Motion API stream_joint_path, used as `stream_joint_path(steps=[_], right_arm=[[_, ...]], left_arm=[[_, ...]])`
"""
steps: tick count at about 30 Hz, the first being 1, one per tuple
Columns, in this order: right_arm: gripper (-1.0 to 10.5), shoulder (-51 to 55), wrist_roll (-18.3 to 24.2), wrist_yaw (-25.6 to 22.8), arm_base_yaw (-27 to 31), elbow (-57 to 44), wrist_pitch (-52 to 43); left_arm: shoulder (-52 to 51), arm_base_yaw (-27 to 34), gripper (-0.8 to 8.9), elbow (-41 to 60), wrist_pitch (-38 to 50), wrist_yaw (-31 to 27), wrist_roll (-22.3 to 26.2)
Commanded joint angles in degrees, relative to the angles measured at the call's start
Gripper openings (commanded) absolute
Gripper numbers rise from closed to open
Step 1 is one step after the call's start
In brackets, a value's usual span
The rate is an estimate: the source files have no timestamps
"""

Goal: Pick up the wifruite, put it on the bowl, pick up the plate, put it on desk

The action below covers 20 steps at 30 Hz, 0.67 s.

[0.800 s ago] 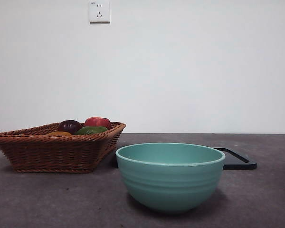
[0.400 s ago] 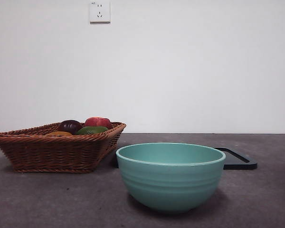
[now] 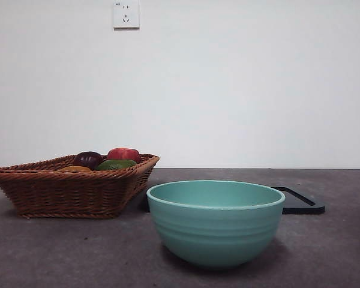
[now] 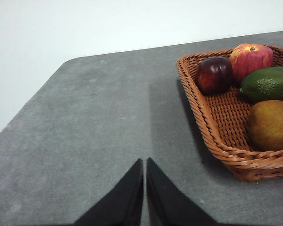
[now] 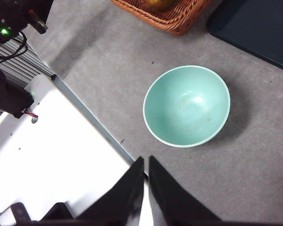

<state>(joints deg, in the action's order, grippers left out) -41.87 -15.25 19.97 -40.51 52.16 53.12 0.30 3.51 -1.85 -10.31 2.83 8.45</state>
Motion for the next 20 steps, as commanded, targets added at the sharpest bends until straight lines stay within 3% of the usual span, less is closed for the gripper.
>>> stream_joint_path(steps=[1, 3, 7, 12, 16, 20], right_arm=[[0.1, -0.3, 1.1, 0.1, -0.6, 0.7, -0.6], [0.1, -0.1, 3.3, -0.8, -0.1, 0.7, -1.1], [0.1, 2.8, 9.2, -8.8, 4.6, -0.3, -8.3], [0.1, 10.4, 10.9, -9.2, 18.4, -4.3, -17.8], [0.1, 16.7, 15.2, -14.1, 29.6, -9.7, -24.9], [0.1, 23.4, 16.3, -15.1, 37.4, -17.2, -33.9]], left_arm=[[-0.1, 0.1, 0.09, 1.2, -0.4, -0.1, -0.2], [-0.1, 0.1, 0.09, 1.2, -0.4, -0.1, -0.2], [-0.1, 0.1, 0.09, 1.2, -0.4, -0.1, -0.2], [-0.1, 0.1, 0.09, 1.2, -0.4, -0.1, -0.2], [-0.1, 0.1, 0.09, 1.2, -0.4, -0.1, -0.2], [-0.1, 0.1, 0.09, 1.2, -0.4, -0.1, -0.2]])
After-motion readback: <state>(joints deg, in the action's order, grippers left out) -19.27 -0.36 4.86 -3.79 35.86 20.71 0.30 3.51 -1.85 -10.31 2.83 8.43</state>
